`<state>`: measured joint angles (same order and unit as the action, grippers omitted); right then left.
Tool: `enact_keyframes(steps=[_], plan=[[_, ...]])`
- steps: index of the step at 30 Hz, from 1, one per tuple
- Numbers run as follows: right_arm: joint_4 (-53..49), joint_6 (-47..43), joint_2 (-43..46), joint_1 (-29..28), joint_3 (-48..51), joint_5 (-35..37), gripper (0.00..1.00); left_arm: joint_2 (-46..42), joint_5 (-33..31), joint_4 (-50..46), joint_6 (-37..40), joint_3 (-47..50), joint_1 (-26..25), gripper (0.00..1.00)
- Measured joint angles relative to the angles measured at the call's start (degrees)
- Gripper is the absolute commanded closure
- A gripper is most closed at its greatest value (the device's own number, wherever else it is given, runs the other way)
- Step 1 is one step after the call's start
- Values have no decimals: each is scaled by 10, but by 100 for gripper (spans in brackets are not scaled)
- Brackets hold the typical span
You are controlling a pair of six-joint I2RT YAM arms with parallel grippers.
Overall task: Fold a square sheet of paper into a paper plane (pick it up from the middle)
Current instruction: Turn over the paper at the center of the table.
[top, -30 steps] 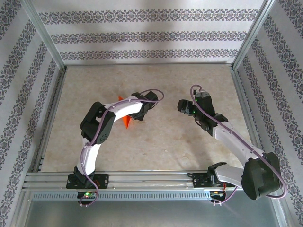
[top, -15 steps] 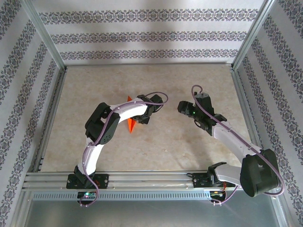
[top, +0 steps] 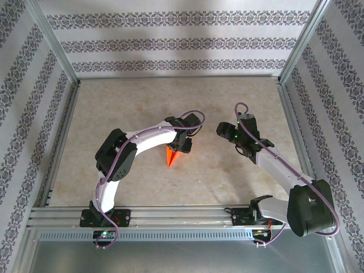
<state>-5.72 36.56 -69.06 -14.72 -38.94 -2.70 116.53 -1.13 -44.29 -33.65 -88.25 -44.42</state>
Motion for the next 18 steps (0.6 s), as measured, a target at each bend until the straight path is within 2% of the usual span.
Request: enact_keyframes(steps=[5, 9, 18], plan=[[2, 8, 4, 2, 4, -7, 27, 5, -2, 0, -1, -2, -6, 76], [4, 9, 4, 7, 4, -12, 27, 25, -26, -4, 2, -20, -14, 82], [3, 17, 23, 28, 16, -11, 27, 79, -145, -59, 28, -83, -49, 89]])
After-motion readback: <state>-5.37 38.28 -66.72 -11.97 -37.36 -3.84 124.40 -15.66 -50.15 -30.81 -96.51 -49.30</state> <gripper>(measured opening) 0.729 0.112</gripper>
